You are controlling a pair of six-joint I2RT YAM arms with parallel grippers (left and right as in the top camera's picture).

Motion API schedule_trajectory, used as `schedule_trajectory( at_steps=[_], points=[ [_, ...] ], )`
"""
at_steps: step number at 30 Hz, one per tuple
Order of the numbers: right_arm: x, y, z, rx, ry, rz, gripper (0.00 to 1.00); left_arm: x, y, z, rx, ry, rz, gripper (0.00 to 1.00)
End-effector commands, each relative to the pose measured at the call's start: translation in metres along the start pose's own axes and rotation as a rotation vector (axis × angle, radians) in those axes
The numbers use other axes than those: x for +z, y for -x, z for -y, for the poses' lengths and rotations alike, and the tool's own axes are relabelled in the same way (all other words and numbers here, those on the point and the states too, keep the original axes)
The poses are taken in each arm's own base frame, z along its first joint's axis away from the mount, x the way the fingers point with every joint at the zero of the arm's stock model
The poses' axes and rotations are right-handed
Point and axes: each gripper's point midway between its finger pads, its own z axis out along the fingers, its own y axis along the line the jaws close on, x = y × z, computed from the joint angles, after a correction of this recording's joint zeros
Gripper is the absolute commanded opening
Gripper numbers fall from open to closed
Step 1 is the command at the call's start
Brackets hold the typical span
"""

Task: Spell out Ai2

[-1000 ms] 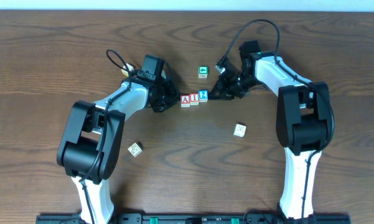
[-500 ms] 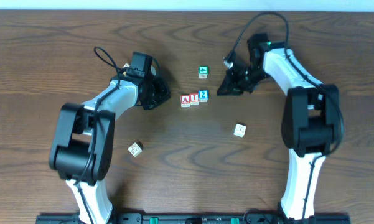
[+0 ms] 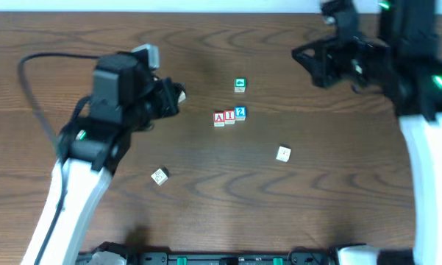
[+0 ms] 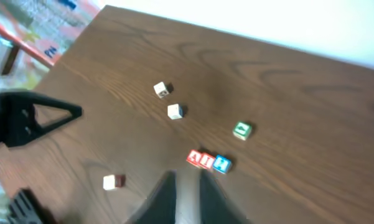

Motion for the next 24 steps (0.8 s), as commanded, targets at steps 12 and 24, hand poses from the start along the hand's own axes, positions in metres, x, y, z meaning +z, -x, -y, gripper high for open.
schedule_trajectory(
  at_steps=[12,24],
  points=[
    [-0.041,-0.051,-0.011,0.057,-0.083,-0.127,0.99,-0.042,0.0,-0.001,0.119,0.058,0.064,0.95],
    [-0.041,-0.051,-0.011,0.058,-0.083,-0.127,0.99,-0.053,-0.011,-0.026,0.16,0.189,0.039,0.95]
  ],
)
